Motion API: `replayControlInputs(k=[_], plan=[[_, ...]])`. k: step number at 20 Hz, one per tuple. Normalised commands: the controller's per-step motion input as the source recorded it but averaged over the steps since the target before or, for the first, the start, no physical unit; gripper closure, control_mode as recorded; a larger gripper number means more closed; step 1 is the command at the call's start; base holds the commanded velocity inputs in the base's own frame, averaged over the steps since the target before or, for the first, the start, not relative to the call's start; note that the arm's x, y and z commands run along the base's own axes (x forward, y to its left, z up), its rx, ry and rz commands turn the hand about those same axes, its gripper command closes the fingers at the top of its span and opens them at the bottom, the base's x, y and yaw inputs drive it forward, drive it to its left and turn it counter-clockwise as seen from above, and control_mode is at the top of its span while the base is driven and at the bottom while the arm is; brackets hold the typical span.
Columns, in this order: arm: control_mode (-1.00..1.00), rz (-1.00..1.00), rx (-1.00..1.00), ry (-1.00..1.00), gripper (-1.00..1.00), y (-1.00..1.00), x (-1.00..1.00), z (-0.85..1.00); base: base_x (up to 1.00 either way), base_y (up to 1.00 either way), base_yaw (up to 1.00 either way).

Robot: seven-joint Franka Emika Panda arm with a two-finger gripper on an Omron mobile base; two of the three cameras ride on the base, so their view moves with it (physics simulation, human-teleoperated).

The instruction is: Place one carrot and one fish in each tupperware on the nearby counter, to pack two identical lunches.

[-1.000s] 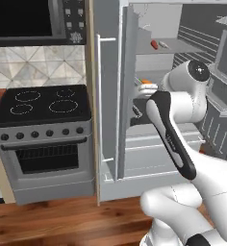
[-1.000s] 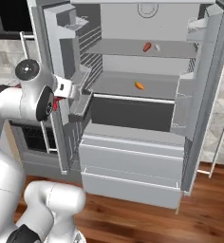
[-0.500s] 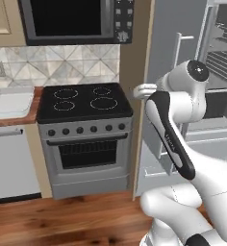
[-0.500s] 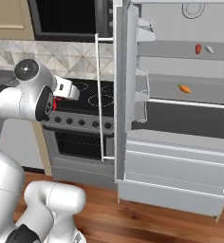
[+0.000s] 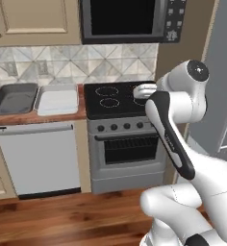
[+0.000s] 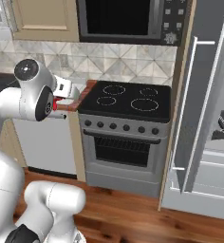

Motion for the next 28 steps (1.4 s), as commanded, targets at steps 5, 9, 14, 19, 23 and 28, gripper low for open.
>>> replayControlInputs(k=[5,9,14,19,23,28], plan=[[1.0,0.0,0.0,0.0,1.0,0.0,0.0,0.0,0.26,1.0,0.0],[1.0,0.0,0.0,0.0,1.0,0.0,0.0,0.0,0.71,0.98,0.0],[1.0,0.0,0.0,0.0,1.0,0.0,0.0,0.0,0.95,0.86,0.0],[1.0,0.0,0.0,0.0,1.0,0.0,0.0,0.0,0.87,0.66,0.0],[1.0,0.0,0.0,0.0,1.0,0.0,0.0,0.0,0.73,0.44,0.0],[1.0,0.0,0.0,0.0,1.0,0.0,0.0,0.0,0.69,0.17,0.0]])
